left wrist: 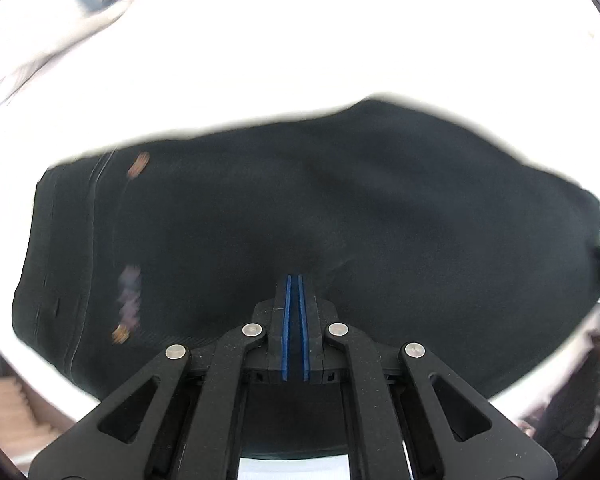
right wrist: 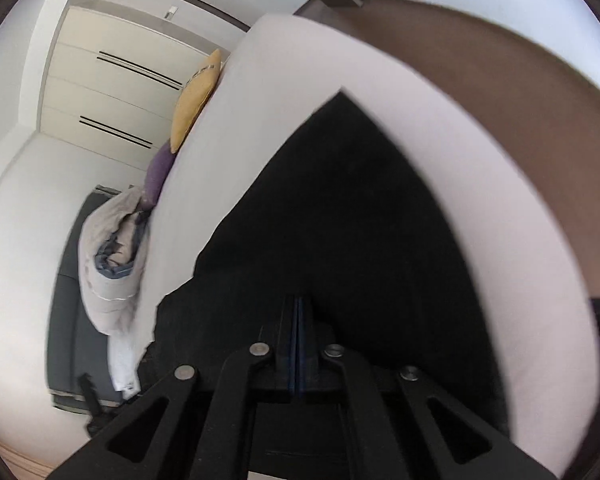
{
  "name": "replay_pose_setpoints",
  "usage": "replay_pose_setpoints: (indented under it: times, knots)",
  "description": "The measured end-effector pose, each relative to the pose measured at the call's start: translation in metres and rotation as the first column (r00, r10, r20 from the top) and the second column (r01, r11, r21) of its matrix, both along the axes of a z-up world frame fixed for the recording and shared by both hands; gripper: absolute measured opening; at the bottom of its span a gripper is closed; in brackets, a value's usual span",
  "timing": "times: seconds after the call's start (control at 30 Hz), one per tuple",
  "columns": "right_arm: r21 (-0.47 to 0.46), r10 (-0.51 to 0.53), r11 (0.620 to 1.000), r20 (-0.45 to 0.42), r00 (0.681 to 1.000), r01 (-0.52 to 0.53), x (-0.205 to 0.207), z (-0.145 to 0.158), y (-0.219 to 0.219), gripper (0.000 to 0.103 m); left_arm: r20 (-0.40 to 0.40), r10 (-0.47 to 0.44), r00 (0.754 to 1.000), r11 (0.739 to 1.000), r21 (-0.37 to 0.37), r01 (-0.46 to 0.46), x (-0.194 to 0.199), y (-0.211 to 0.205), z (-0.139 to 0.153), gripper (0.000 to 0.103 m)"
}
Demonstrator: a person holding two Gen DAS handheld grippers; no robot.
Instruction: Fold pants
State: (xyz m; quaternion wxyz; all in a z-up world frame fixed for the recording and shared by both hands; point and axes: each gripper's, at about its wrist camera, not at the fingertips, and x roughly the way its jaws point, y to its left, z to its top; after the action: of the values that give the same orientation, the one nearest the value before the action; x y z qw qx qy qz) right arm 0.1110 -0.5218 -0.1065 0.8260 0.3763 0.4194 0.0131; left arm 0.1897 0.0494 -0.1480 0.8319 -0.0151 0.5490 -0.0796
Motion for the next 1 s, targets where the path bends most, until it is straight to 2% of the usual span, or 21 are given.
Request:
replay_pose_setpoints:
  times: [0.03,0.13,0.2,0.23,0.27,0.3,0.33,0.4,0.43,0.5,0.57,0.67,0.7,0.77,0.8,0.83,0.87,0.9,0.93,0.97,1.0]
  knots:
    - [0.006,-0.008,1.000,-0.003,1.000,0.008,-0.003,0.001,-0.009,0.000,0.016,-0.024,1.000,0.999,-0.021,0.025,0.004,-0.009,0.008,0.003]
    - [0.061,-0.015,0.998,-0.003,1.000,0.015,-0.003,-0.006,-0.021,0.000,0.063,-0.184,0.981,0.981,-0.046,0.187,0.028,-0.062,0.028,0.003]
    - [0.006,-0.008,1.000,-0.009,1.000,0.009,0.002,-0.001,-0.015,0.000,0.009,-0.319,0.948,0.946,-0.059,0.319,0.052,-0.102,0.014,0.004]
    - [-0.015,-0.006,1.000,-0.012,1.000,0.005,0.002,0.001,-0.007,0.000,-0.032,-0.366,0.930,0.930,-0.038,0.365,0.062,-0.115,0.000,0.004]
    - [-0.024,-0.003,1.000,-0.014,1.000,0.003,-0.007,0.003,-0.008,0.000,-0.065,-0.380,0.923,0.925,0.004,0.381,0.072,-0.123,-0.013,0.004]
    - [-0.022,-0.003,1.000,-0.015,1.000,0.002,-0.005,0.003,-0.008,0.000,-0.106,-0.380,0.919,0.922,0.042,0.386,0.083,-0.127,-0.028,0.004]
    - [-0.016,0.000,1.000,-0.015,1.000,0.000,-0.008,0.004,-0.011,0.000,-0.138,-0.372,0.918,0.924,0.039,0.380,0.094,-0.126,-0.042,0.003]
    - [-0.021,0.007,1.000,-0.014,1.000,-0.007,-0.010,0.004,-0.011,0.000,-0.123,-0.310,0.943,0.950,-0.066,0.304,0.117,-0.111,-0.044,0.003]
    - [-0.031,0.010,0.999,-0.012,1.000,-0.010,-0.015,0.004,-0.015,0.000,-0.105,-0.276,0.955,0.960,-0.077,0.269,0.122,-0.105,-0.041,0.003]
    - [-0.055,0.016,0.998,-0.013,1.000,-0.017,-0.015,0.003,-0.014,0.000,-0.059,-0.175,0.983,0.985,0.000,0.175,0.137,-0.089,-0.040,0.003]
    - [-0.067,0.020,0.998,-0.019,1.000,-0.021,-0.015,0.004,-0.012,0.000,-0.063,-0.087,0.994,0.995,-0.058,0.084,0.148,-0.070,-0.042,0.003]
    - [-0.052,0.010,0.999,-0.023,1.000,-0.011,-0.017,0.004,-0.014,0.000,0.004,-0.041,0.999,0.998,0.056,0.041,0.143,-0.071,-0.028,0.003]
    - [-0.048,0.004,0.999,-0.024,1.000,-0.005,-0.017,0.005,-0.013,0.000,0.039,-0.039,0.998,0.998,0.059,0.037,0.139,-0.072,-0.020,0.003]
    - [-0.021,-0.005,1.000,-0.027,1.000,0.004,-0.027,0.010,-0.020,0.000,0.078,-0.056,0.995,0.998,-0.035,0.059,0.127,-0.076,-0.004,0.003]
    - [0.013,0.005,1.000,-0.019,1.000,-0.004,-0.028,0.011,-0.017,0.001,0.065,-0.079,0.995,0.993,-0.086,0.085,0.122,-0.081,-0.004,0.003]
    - [0.035,0.028,0.999,-0.013,1.000,-0.027,-0.029,0.012,-0.012,0.002,0.029,-0.140,0.990,0.981,-0.133,0.143,0.116,-0.091,-0.009,0.004]
    - [0.033,0.048,0.998,-0.018,0.999,-0.047,-0.031,0.011,-0.006,0.002,-0.005,-0.210,0.978,0.969,-0.135,0.208,0.108,-0.105,-0.018,0.004]
    - [0.027,0.075,0.997,-0.024,0.997,-0.074,-0.032,0.008,0.001,0.001,-0.027,-0.258,0.966,0.962,-0.105,0.254,0.102,-0.116,-0.028,0.004]
    - [0.022,0.085,0.996,-0.029,0.996,-0.084,-0.034,0.004,0.003,0.000,-0.020,-0.287,0.958,0.958,-0.031,0.286,0.095,-0.125,-0.040,0.003]
    - [0.025,0.079,0.997,-0.031,0.996,-0.078,-0.037,-0.002,0.002,0.000,-0.001,-0.276,0.961,0.961,-0.030,0.276,0.094,-0.124,-0.043,0.003]
    - [0.049,0.067,0.997,-0.024,0.997,-0.065,-0.039,-0.004,-0.002,0.000,0.009,-0.232,0.973,0.970,-0.070,0.232,0.096,-0.116,-0.043,0.003]
